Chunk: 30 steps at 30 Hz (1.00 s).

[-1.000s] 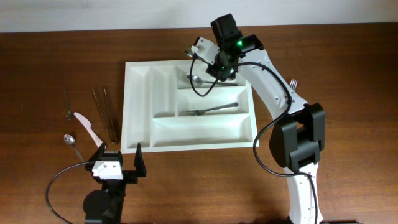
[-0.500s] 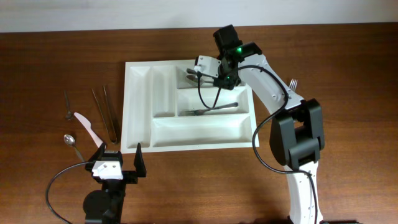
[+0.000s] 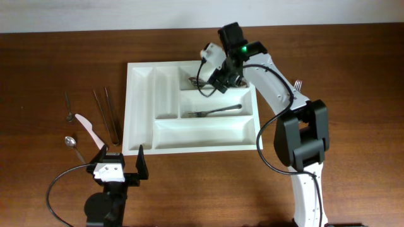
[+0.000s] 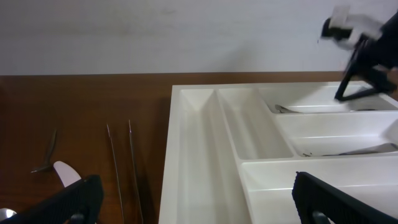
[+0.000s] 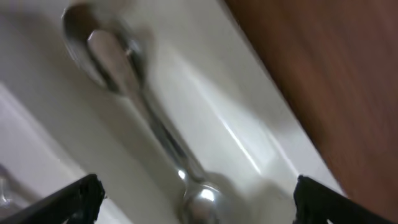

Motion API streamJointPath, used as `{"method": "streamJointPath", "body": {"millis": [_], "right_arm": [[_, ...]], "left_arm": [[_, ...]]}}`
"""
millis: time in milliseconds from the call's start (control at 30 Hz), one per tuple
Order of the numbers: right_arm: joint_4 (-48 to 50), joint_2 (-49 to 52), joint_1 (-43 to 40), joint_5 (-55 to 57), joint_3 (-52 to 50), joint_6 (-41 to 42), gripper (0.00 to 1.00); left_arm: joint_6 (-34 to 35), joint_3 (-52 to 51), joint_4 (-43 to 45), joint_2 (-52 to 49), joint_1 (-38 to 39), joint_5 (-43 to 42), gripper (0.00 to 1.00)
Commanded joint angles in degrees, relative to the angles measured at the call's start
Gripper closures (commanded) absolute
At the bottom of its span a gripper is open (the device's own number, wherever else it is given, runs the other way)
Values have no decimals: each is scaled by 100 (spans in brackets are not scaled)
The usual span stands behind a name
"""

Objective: Pack container
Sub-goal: 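Place the second spoon with the right gripper beside the first spoon, then move the right gripper to the last fork and grasp it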

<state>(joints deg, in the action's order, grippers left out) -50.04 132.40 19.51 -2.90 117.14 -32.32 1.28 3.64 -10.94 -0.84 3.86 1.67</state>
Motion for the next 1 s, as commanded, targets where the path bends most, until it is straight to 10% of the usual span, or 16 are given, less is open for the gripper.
{"method": "streamJointPath", "body": {"millis": [0,367,600,967], "right_arm": [[-662,-122,-339,105,946,1952,1],[-3318,-120,-1401,-994,2035,2706,4],[-3912,-114,-2096,332,1652,5342,6],[-3613,-111,-2415,962,734,6041,15]], "left_arm": [[-90,-44,15,55,11,-44,1],[-90,-44,15,55,11,-44,1],[-90,-44,15,55,11,-46,1],[-90,-44,15,55,11,-44,1]]}}
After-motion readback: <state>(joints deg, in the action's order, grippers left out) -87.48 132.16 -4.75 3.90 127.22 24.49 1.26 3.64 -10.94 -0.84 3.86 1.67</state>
